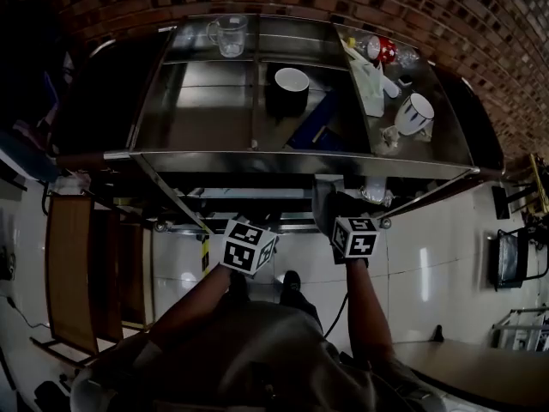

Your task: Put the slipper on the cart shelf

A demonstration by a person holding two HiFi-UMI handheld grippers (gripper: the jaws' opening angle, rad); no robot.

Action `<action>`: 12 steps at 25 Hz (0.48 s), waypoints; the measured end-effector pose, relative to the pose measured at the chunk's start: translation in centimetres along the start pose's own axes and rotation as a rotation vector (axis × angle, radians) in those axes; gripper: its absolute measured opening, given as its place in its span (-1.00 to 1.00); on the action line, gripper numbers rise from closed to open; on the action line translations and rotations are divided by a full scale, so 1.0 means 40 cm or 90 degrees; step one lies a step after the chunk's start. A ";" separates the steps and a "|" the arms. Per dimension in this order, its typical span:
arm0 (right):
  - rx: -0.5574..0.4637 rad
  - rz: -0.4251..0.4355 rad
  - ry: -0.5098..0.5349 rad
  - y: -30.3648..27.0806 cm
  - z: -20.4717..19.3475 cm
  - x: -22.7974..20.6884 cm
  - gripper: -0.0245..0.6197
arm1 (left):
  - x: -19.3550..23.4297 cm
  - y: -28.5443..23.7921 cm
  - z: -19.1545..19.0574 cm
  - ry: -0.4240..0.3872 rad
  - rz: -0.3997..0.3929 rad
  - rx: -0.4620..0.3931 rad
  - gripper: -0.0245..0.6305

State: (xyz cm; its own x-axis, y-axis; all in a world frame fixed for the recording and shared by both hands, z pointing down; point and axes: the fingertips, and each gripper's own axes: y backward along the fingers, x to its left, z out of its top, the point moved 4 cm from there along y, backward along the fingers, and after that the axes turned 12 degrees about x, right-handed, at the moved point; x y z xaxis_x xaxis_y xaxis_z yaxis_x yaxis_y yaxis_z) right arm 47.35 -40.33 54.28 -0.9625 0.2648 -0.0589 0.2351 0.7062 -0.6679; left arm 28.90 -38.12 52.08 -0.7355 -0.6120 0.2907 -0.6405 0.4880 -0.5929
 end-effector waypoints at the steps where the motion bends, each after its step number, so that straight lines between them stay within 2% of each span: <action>1: 0.002 0.002 0.004 -0.016 0.003 -0.012 -0.90 | 0.003 -0.009 0.006 0.008 0.009 -0.001 -0.90; 12: 0.000 0.065 0.010 -0.167 0.070 -0.084 -0.90 | -0.005 -0.019 0.036 0.081 0.131 -0.038 -0.90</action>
State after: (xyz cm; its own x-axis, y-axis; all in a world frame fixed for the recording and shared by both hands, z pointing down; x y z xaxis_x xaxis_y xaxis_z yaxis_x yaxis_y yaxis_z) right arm 48.61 -47.79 56.85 -0.9312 0.3457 -0.1154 0.3322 0.6749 -0.6589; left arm 29.85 -39.26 51.40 -0.8715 -0.4144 0.2621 -0.4829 0.6329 -0.6052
